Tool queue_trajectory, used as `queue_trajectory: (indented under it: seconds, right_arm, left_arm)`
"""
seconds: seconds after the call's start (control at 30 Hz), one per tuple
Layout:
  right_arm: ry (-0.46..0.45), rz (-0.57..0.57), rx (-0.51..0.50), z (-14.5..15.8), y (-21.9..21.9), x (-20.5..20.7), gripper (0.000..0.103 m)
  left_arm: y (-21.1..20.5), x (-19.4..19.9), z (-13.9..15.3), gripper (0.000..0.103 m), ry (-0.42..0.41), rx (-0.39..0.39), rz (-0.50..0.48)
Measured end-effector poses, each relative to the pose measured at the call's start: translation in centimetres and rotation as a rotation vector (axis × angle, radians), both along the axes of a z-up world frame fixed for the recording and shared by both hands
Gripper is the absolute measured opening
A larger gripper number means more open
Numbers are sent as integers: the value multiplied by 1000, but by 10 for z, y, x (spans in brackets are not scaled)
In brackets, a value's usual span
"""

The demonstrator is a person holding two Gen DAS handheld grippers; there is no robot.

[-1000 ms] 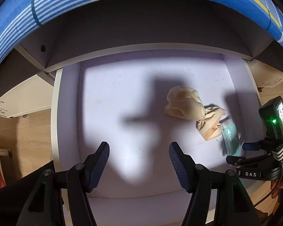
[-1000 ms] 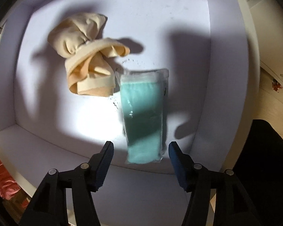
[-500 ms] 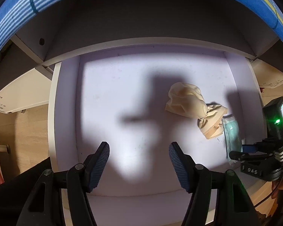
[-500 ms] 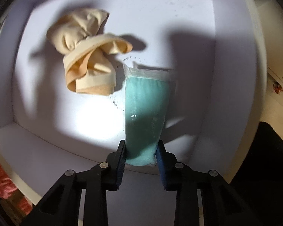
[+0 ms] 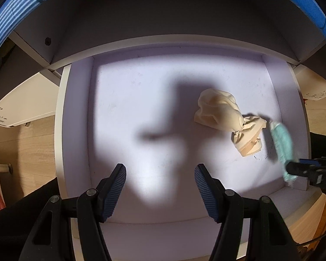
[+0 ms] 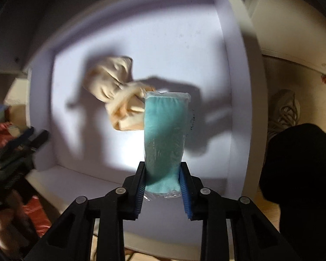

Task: Organize soft objects
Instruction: 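Lift the teal packet out of the drawer toward the gold box with the right gripper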

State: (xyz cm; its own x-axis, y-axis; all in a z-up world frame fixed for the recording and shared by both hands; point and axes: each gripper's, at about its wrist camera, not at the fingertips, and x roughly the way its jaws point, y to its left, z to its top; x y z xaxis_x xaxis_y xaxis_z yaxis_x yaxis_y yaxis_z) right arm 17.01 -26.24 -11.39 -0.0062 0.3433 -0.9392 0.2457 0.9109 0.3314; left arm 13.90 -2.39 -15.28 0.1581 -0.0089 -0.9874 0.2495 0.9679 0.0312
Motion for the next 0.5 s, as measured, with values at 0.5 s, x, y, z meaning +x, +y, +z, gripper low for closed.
queue_trajectory:
  seconds: [0.5]
  right_arm:
    - [-173,-83,105,104,-34,-14,30]
  left_arm:
    - [-4,1,-3,66,23,-10,-20]
